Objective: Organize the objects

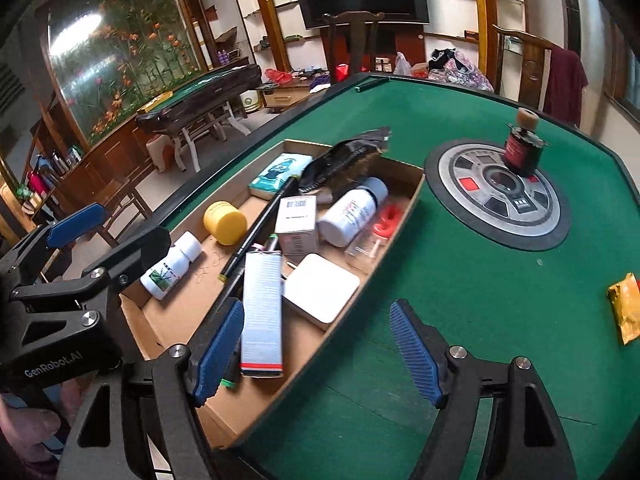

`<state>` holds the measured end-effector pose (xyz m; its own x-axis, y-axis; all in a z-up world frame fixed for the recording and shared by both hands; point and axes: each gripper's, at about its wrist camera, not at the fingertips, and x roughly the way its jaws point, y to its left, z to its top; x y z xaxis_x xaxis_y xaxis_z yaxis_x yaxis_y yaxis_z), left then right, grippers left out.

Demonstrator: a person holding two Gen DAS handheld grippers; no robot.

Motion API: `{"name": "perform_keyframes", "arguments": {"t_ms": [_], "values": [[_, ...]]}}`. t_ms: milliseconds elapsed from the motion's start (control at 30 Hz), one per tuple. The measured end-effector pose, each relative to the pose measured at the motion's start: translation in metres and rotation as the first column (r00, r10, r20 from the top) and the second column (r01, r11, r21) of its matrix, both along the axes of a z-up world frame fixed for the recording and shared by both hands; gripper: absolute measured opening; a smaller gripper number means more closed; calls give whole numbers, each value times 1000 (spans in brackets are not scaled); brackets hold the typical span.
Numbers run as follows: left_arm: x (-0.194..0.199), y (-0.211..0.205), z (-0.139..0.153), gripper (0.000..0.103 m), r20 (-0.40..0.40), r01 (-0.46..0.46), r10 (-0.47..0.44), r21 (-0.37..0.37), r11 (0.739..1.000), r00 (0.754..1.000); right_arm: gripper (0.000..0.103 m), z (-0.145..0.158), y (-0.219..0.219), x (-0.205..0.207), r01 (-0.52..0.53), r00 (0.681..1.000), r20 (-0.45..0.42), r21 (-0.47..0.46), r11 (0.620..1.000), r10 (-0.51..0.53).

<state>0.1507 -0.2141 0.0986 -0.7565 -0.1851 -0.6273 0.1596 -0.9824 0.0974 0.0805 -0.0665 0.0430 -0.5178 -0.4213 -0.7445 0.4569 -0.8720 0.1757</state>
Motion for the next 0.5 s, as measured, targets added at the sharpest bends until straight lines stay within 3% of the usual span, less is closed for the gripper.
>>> {"name": "perform_keyframes", "arguments": {"t_ms": [500], "values": [[-20,52,-4,98,39,58,-56,-53,997,998,82,-10,53,-10,58,998,29,-33,998,-57]]}}
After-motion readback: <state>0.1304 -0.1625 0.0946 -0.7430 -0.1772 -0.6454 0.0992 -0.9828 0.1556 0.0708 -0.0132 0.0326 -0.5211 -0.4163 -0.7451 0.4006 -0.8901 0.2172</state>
